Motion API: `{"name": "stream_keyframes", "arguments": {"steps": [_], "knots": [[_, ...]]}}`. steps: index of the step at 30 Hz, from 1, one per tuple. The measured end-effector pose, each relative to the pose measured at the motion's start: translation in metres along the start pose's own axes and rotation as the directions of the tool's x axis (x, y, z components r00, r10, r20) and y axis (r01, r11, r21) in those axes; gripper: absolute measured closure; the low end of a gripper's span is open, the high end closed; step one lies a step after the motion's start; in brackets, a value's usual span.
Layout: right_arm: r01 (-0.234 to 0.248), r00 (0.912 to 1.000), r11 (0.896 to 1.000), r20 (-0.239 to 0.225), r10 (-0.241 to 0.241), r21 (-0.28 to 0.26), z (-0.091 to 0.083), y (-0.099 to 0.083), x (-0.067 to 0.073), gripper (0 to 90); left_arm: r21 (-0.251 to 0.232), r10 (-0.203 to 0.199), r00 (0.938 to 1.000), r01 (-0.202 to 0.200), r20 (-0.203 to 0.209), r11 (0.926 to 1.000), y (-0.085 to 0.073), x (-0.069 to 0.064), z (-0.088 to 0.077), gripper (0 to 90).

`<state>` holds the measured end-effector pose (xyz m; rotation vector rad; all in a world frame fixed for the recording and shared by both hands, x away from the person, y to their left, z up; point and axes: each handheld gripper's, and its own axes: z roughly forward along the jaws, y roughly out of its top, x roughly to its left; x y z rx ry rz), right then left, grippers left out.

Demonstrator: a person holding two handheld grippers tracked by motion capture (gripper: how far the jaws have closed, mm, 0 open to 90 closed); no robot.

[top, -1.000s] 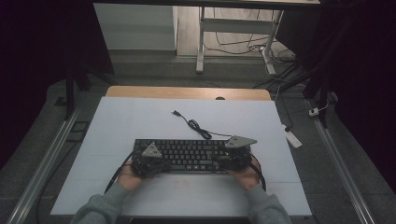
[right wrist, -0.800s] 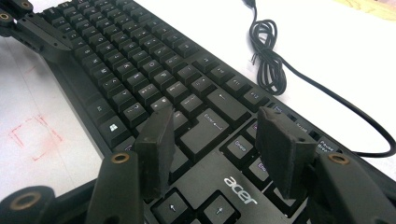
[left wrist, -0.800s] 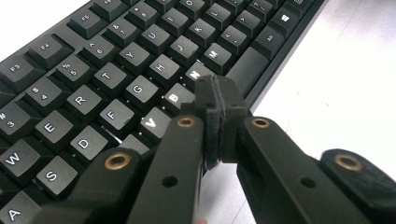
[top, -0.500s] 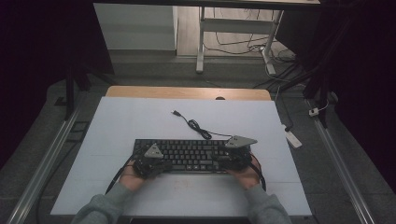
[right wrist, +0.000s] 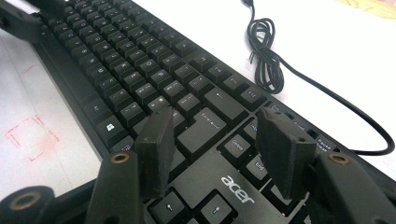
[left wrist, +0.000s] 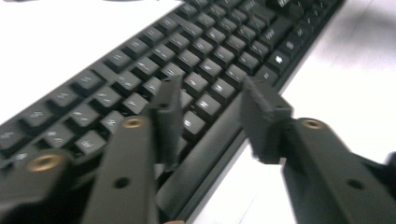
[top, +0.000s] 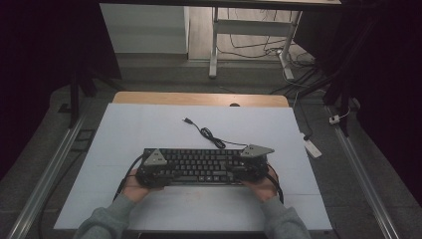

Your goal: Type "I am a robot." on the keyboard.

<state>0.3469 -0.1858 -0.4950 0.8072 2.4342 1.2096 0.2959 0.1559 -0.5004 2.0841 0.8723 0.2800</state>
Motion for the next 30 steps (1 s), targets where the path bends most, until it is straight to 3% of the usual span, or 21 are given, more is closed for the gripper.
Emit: {"name": "stream_keyframes", "arguments": {"steps": [5,10,18,30], "knots": [[0.004,1.0,1.0,0.002,-0.004,0.001,0.0,0.0,0.001,47.1,-0.009,-0.063,0.9977,0.063,-0.026,0.998,0.0,0.009,-0.007,37.5],[0.0,1.0,1.0,0.0,0.0,0.002,0.0,0.0,0.0,47.1,-0.016,-0.097,0.9948,0.097,-0.029,0.9952,0.001,0.016,-0.013,31.9],[0.001,1.0,1.0,0.001,-0.001,0.004,0.0,0.0,0.0,47.0,-0.044,-0.107,0.9937,0.105,-0.033,0.9935,0.003,0.021,-0.024,32.8],[-0.001,1.0,1.0,0.003,0.001,0.005,0.001,-0.001,-0.001,46.8,-0.037,-0.132,0.9892,0.13,-0.065,0.9909,0.001,0.031,-0.032,40.3]]}}
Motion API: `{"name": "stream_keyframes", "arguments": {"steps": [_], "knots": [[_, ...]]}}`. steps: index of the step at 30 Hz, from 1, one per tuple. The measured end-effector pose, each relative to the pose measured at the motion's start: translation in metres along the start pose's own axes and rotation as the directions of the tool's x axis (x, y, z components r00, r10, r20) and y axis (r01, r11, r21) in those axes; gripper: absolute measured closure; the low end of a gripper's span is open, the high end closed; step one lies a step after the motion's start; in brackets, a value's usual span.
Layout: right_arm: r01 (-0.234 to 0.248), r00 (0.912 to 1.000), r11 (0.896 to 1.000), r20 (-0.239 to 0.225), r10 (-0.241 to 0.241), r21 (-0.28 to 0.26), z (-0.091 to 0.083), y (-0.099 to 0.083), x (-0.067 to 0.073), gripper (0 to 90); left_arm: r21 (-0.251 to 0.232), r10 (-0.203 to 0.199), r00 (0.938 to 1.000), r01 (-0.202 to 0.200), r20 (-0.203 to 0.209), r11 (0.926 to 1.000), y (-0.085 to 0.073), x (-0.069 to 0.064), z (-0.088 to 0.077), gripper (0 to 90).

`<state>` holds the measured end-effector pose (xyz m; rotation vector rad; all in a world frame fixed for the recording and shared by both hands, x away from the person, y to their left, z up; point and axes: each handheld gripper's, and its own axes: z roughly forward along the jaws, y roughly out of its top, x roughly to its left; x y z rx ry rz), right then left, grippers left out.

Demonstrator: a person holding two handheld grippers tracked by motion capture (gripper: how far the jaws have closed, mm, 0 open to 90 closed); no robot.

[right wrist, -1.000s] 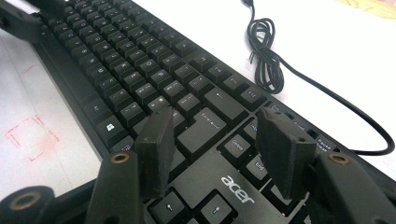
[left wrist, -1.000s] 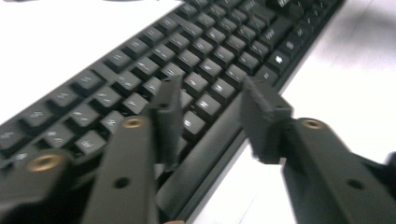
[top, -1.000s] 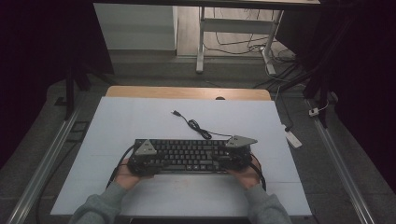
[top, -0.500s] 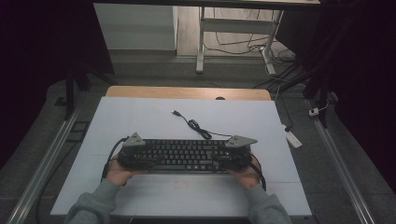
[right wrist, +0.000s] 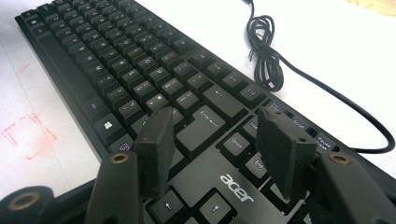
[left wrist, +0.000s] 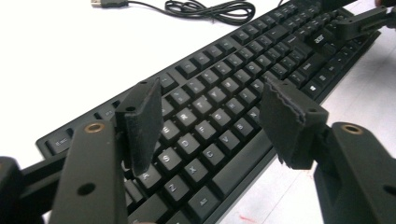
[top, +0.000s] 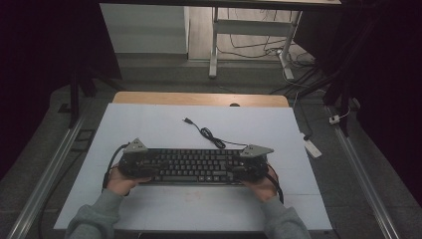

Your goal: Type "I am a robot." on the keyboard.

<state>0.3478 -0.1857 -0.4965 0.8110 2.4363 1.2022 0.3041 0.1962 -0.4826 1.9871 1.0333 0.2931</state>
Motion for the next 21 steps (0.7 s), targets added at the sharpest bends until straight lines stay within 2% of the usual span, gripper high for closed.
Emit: {"name": "stream_keyframes", "arguments": {"steps": [4,9,15,21], "knots": [[-0.001,1.0,1.0,0.001,0.001,0.001,0.0,0.0,0.0,46.8,0.019,-0.001,0.9999,0.002,-0.013,0.9998,-0.001,0.003,0.0,43.5],[-0.001,1.0,1.0,0.002,0.001,0.004,0.001,0.0,0.0,46.7,0.043,0.02,0.9994,-0.019,-0.027,0.9989,-0.003,0.006,0.0,51.0],[0.0,1.0,1.0,0.005,0.0,0.007,0.0,0.0,-0.001,46.7,0.063,0.026,0.9986,-0.023,-0.047,0.9978,-0.005,0.01,0.001,59.8],[0.001,1.0,1.0,0.006,-0.001,0.009,0.001,0.0,-0.001,46.7,0.086,0.027,0.9975,-0.021,-0.065,0.9961,-0.008,0.014,0.002,77.2]]}}
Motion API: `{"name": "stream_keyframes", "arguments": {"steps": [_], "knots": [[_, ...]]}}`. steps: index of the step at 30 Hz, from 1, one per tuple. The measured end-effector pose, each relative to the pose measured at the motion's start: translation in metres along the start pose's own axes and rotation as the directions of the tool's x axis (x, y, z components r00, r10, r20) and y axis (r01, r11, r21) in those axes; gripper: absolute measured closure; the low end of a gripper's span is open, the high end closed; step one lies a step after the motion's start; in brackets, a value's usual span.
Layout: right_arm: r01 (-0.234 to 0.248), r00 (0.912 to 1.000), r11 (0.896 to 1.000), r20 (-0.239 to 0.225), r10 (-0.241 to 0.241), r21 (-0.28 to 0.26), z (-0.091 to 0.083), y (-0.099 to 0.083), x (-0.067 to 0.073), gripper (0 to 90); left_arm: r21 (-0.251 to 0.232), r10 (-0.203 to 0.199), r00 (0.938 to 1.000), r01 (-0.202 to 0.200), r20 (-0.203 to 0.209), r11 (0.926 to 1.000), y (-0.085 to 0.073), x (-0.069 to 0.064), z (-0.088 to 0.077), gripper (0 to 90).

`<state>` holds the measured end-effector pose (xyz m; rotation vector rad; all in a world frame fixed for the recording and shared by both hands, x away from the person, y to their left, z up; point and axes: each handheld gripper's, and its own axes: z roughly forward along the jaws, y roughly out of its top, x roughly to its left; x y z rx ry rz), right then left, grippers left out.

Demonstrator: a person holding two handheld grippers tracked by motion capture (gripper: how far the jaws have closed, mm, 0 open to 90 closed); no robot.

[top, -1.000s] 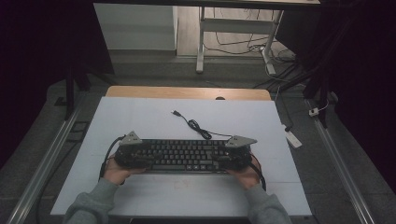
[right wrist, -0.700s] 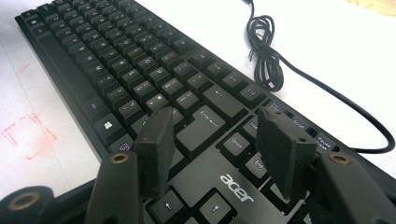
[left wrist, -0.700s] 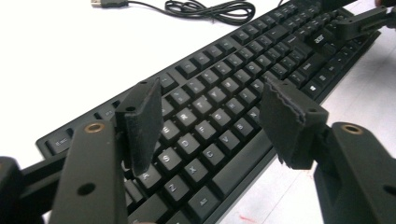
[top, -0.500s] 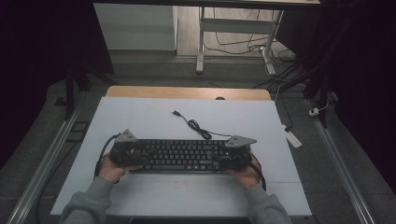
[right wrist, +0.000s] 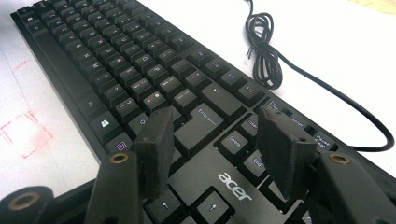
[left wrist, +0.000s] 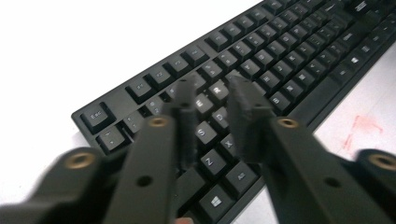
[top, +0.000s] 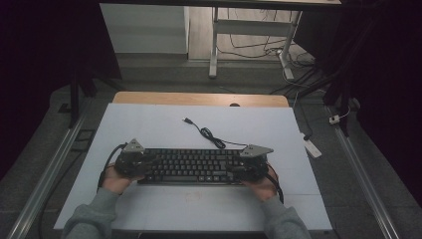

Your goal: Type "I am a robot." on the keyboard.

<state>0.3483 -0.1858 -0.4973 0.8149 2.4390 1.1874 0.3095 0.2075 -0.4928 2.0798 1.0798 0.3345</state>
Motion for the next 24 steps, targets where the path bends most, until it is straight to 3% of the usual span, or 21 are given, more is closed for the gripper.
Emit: {"name": "stream_keyframes", "arguments": {"steps": [4,13,24], "knots": [[0.002,1.0,1.0,0.004,-0.002,0.004,0.0,0.0,0.0,46.6,0.024,0.009,0.9999,-0.009,-0.007,0.9997,-0.002,0.002,0.002,88.8],[0.001,1.0,1.0,0.001,-0.001,0.003,0.001,0.0,0.0,46.4,0.083,0.019,0.9995,-0.017,-0.026,0.9964,-0.007,0.004,0.014,89.0],[0.002,1.0,1.0,0.004,-0.002,0.007,0.001,0.0,0.0,46.3,0.118,0.026,0.9985,-0.02,-0.048,0.9928,-0.01,0.004,0.023,88.9]]}}
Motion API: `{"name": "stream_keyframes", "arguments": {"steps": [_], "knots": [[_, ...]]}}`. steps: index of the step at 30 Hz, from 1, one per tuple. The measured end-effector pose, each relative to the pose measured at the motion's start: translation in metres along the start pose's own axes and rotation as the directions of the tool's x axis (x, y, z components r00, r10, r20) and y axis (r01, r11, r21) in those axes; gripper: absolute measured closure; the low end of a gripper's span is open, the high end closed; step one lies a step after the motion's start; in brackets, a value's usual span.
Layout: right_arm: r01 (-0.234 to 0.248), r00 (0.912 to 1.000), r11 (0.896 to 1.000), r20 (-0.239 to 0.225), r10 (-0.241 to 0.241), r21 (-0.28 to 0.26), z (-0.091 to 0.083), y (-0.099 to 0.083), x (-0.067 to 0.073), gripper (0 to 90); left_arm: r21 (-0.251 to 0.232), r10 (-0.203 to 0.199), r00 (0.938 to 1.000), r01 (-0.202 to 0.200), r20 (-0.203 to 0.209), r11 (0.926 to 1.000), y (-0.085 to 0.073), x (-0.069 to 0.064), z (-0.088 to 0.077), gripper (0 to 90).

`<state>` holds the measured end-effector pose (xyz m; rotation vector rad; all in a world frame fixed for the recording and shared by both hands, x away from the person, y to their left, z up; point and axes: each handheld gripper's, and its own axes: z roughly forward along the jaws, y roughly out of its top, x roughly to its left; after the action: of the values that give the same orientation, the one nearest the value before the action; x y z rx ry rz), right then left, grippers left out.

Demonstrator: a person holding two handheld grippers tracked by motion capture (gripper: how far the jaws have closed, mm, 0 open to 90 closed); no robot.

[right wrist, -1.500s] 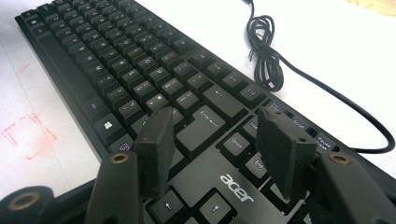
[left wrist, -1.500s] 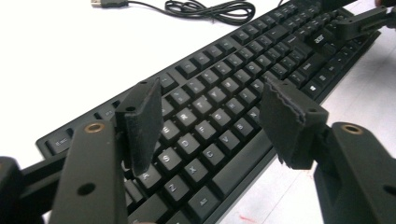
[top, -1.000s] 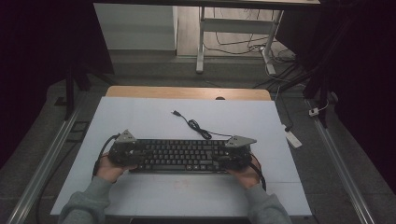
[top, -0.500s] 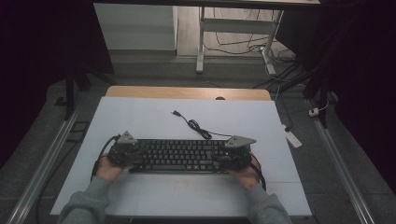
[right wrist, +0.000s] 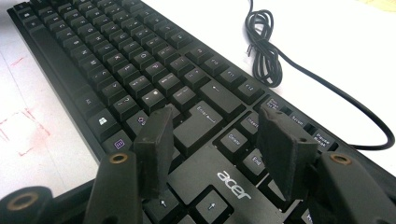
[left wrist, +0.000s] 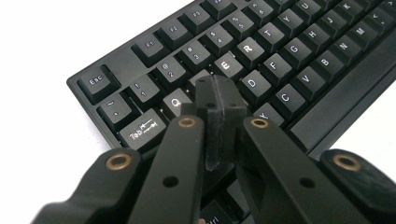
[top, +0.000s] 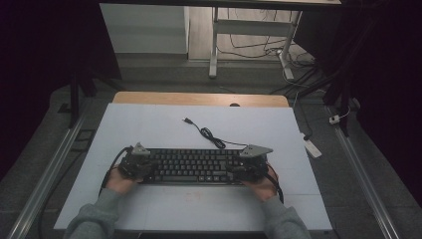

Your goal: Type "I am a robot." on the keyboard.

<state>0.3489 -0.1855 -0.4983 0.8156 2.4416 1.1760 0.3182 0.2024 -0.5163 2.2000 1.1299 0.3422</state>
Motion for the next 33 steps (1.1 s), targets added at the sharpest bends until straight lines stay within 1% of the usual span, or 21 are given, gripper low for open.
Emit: {"name": "stream_keyframes", "arguments": {"steps": [13,15,20,24,26,30,33], "knots": [[0.001,1.0,1.0,0.0,-0.001,0.002,0.0,0.0,0.0,46.3,0.004,-0.005,1.0,0.005,-0.004,1.0,-0.001,0.001,0.001,88.9],[0.001,1.0,1.0,0.001,-0.001,0.002,0.0,0.0,0.0,46.3,0.016,-0.003,1.0,0.003,-0.006,0.9999,-0.002,0.0,0.003,88.9],[0.0,1.0,1.0,0.002,0.0,0.001,0.0,0.0,0.0,46.3,0.002,-0.003,1.0,0.003,-0.009,1.0,-0.002,0.0,0.002,88.9],[0.0,1.0,1.0,0.0,0.0,-0.002,0.0,0.0,0.0,46.3,-0.055,-0.018,0.9998,0.018,0.001,0.9983,0.0,0.0,-0.006,87.8],[0.001,1.0,1.0,0.0,-0.001,0.001,0.0,0.0,-0.001,46.3,-0.079,-0.032,0.9994,0.033,0.014,0.9963,0.001,0.0,-0.009,83.6],[-0.002,1.0,1.0,0.0,0.002,0.0,0.0,0.0,-0.001,46.3,-0.12,-0.061,0.9969,0.067,0.049,0.9905,0.001,0.003,-0.014,68.5],[-0.001,1.0,1.0,0.0,0.001,-0.002,0.0,0.0,-0.001,46.3,-0.148,-0.079,0.995,0.087,0.062,0.9851,0.002,0.005,-0.018,58.2]]}}
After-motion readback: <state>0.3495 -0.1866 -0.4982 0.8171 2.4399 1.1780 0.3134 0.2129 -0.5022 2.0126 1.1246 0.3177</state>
